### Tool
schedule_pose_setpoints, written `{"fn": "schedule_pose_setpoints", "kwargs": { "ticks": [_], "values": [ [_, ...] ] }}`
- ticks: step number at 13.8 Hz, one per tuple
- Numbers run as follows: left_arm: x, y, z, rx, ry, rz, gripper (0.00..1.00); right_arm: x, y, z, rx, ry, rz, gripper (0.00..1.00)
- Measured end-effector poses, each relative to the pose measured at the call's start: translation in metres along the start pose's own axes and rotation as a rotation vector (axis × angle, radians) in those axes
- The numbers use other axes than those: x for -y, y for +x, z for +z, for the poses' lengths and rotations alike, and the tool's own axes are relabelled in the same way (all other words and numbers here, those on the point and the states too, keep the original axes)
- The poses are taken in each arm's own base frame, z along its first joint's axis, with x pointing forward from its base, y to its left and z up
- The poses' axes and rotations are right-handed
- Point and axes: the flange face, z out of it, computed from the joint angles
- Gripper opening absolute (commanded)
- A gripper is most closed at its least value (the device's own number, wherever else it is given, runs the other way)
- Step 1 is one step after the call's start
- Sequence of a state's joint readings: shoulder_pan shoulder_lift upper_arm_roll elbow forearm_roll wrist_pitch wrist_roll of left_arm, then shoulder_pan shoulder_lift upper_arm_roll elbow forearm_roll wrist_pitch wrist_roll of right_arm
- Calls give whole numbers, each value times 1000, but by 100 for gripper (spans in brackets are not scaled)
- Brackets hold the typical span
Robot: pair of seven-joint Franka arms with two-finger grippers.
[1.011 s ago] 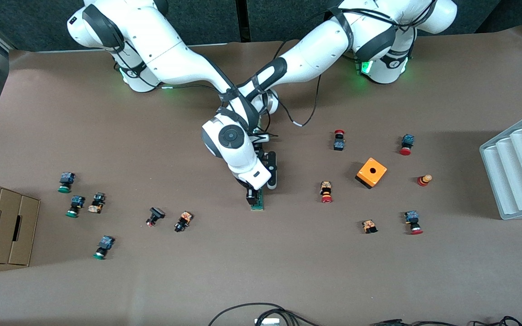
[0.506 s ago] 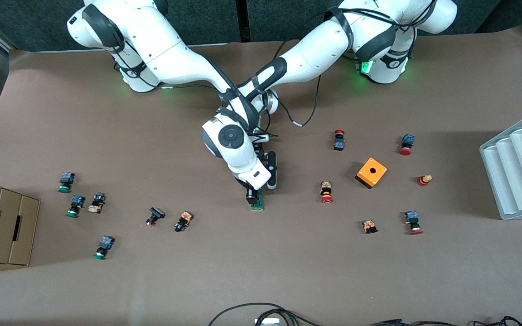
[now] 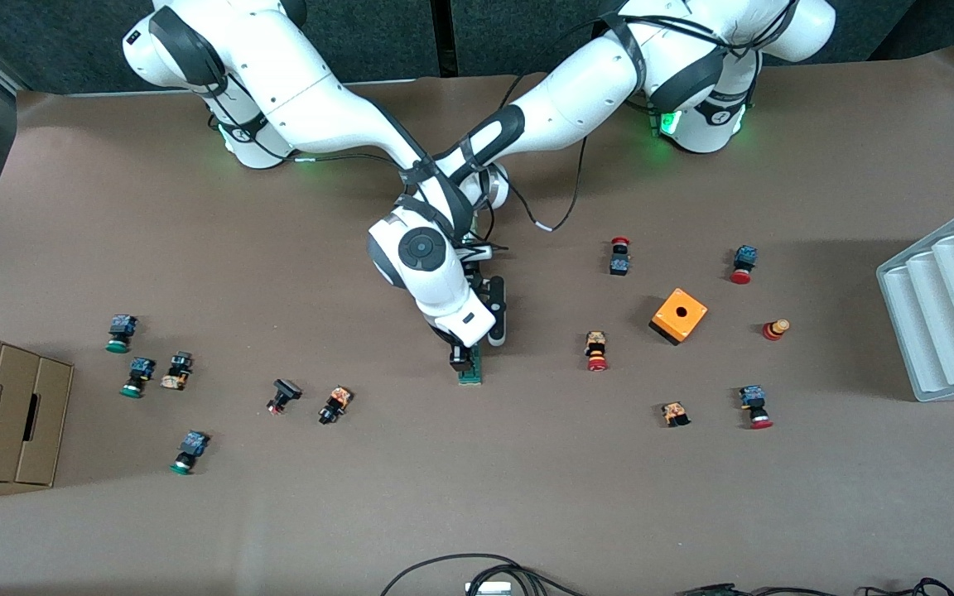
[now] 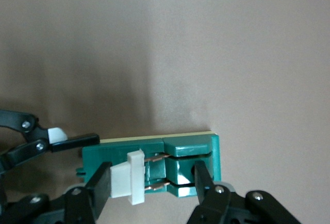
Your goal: Close load switch with both arms
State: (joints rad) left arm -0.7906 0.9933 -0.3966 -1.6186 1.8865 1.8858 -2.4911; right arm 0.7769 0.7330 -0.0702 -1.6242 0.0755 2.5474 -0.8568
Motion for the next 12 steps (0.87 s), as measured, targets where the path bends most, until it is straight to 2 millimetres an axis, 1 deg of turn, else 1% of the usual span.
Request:
{"fn": "schedule_pose_setpoints", "kwargs": {
  "ticks": [3, 5, 9, 12],
  "values": [
    [0, 0, 0, 0, 0, 0, 22, -2, 1, -3, 2, 2, 1, 71],
    [0, 0, 0, 0, 0, 0, 22, -6, 0, -9, -1, -2, 6, 71],
    [0, 0, 0, 0, 0, 0, 22, -31, -14, -20, -4, -36, 28, 71],
    [0, 0, 0, 1, 0, 0, 22, -33, -15, -21, -5, -38, 30, 71]
  ]
}}
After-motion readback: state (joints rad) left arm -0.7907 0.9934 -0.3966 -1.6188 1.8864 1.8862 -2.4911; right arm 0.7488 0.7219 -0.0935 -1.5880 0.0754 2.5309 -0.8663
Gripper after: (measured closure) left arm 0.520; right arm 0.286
